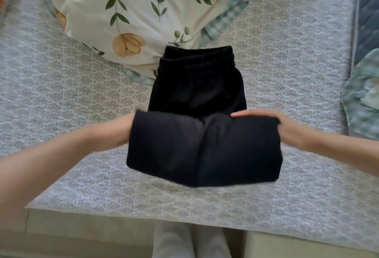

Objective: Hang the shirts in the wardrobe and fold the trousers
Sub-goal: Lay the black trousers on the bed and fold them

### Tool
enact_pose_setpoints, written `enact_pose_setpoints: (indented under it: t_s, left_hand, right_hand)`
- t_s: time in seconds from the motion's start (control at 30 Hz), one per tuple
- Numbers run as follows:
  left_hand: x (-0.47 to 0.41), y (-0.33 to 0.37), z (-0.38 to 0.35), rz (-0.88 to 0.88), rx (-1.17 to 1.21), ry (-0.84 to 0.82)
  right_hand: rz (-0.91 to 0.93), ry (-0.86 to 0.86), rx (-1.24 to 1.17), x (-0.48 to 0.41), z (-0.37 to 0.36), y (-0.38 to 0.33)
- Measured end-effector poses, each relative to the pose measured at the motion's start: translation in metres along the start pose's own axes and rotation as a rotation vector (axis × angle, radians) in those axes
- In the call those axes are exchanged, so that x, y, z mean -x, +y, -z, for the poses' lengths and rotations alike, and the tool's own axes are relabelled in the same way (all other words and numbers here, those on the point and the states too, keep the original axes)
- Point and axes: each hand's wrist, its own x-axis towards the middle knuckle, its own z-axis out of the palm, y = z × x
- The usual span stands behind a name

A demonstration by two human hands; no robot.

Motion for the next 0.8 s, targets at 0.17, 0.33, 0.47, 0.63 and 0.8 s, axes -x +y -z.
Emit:
enact_pose_setpoints:
  t_s: [0.17,0.33,0.47,0.63,0.8]
  left_hand:
    - [-0.021,-0.004,-0.003,-0.017,0.395,0.215]
    - [-0.029,-0.028,-0.016,-0.097,0.372,0.466]
    - [-0.030,-0.037,-0.029,-0.147,0.282,0.600]
    - [-0.023,-0.037,-0.047,-0.164,0.237,0.755]
    - [-0.006,-0.062,-0.082,-0.028,0.265,0.782]
  right_hand:
    - [-0.271,0.225,-0.417,-0.028,-0.002,0.003]
    - [-0.273,0.209,-0.553,-0.033,-0.007,0.018]
    - [-0.290,0.306,-0.492,-0.032,-0.013,0.019]
    - [-0.218,0.483,-0.343,-0.028,-0.032,0.006]
    - [-0.203,0.718,-0.266,-0.002,-0.049,0.014]
